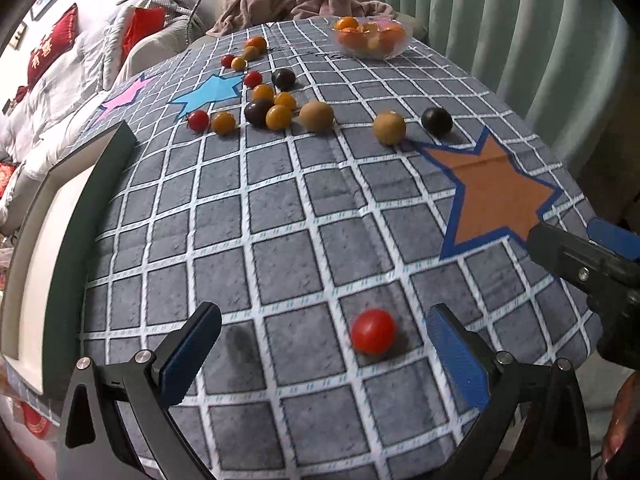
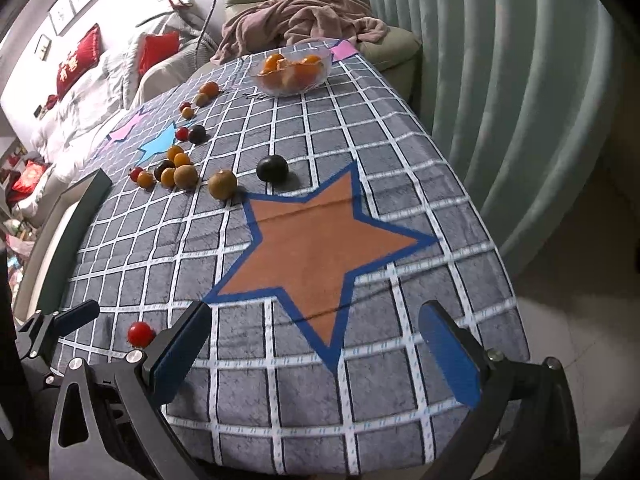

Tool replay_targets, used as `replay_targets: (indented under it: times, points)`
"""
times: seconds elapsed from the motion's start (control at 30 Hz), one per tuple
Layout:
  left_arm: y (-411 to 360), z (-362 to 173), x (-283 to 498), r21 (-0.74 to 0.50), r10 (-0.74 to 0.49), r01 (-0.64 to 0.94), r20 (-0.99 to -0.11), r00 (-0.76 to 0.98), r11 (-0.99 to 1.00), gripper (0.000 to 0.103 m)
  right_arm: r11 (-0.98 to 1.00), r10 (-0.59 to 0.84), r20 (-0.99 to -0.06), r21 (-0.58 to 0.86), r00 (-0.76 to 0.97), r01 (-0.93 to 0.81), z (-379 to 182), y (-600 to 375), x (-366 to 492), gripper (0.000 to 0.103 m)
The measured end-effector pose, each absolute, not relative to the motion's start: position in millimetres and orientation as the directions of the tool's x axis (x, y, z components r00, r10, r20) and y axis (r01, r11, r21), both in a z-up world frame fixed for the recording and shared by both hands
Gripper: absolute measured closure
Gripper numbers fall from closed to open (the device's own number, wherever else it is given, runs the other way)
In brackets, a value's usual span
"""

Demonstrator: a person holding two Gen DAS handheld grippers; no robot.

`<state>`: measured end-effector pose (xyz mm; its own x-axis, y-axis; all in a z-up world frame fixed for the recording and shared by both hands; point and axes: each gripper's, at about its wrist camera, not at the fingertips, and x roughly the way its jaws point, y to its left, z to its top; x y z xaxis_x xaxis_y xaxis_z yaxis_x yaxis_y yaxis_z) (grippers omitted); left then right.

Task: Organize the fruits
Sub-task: 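Grasp the red tomato with the left tool while the right tool grasps a dark purple tomato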

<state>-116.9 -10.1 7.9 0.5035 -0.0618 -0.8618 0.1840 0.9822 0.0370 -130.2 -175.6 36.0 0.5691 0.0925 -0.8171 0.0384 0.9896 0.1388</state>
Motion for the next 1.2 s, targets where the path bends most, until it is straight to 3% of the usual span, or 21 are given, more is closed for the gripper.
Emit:
replay_targets:
  times: [0.2, 0.7, 0.8, 0.87, 0.97, 1.0, 1.03, 1.07, 1.1, 1.13, 1.2]
  points:
    - [-9, 4, -112, -0.019, -0.100, 0.163, -0.861, 0.500, 0.986, 0.000, 0.996, 0.078, -0.824, 0.092, 0.561, -0.004, 39, -169, -97, 0.000]
    - [-16, 3, -106, -0.016, -0.075, 0.128, -0.879, 0.472, 0.992, 0.000, 0.997, 0.040, -0.856, 0.004, 0.516, -0.071, 18, -159, -35, 0.000]
    - [-20, 7, -109, -0.024, -0.092, 0.149, -0.879, 0.468, 0.989, 0.013, 0.995, 0.052, -0.860, 0.003, 0.507, -0.097, 12, -154, -24, 0.001]
    - [-24, 10, -113, -0.029, -0.106, 0.168, -0.876, 0.471, 0.985, 0.027, 0.993, 0.048, -0.854, -0.015, 0.518, -0.118, 10, -147, -21, 0.002]
    - [-27, 13, -118, -0.035, -0.119, 0.182, -0.873, 0.474, 0.983, 0.045, 0.987, 0.073, -0.839, -0.018, 0.539, -0.162, 13, -138, -17, 0.017]
    - [-27, 14, -119, -0.038, -0.123, 0.183, -0.872, 0.474, 0.982, 0.049, 0.985, 0.078, -0.835, -0.018, 0.544, -0.169, 15, -136, -16, 0.030]
    - [-26, 15, -120, -0.044, -0.129, 0.186, -0.871, 0.474, 0.982, 0.061, 0.984, 0.086, -0.832, -0.013, 0.548, -0.175, 17, -134, -14, 0.045]
    - [-25, 16, -119, -0.049, -0.134, 0.187, -0.871, 0.473, 0.981, 0.072, 0.984, 0.094, -0.831, -0.005, 0.548, -0.177, 18, -133, -13, 0.053]
    - [-24, 17, -119, -0.056, -0.140, 0.187, -0.872, 0.469, 0.981, 0.076, 0.985, 0.102, -0.830, 0.006, 0.548, -0.175, 19, -133, -12, 0.072]
    - [-21, 18, -119, -0.063, -0.144, 0.185, -0.874, 0.465, 0.981, 0.082, 0.985, 0.111, -0.832, 0.022, 0.544, -0.168, 20, -134, -11, 0.074]
    - [-14, 19, -117, -0.096, -0.174, 0.191, -0.874, 0.453, 0.977, 0.083, 0.986, 0.137, -0.830, 0.058, 0.541, -0.159, 21, -138, -14, 0.074]
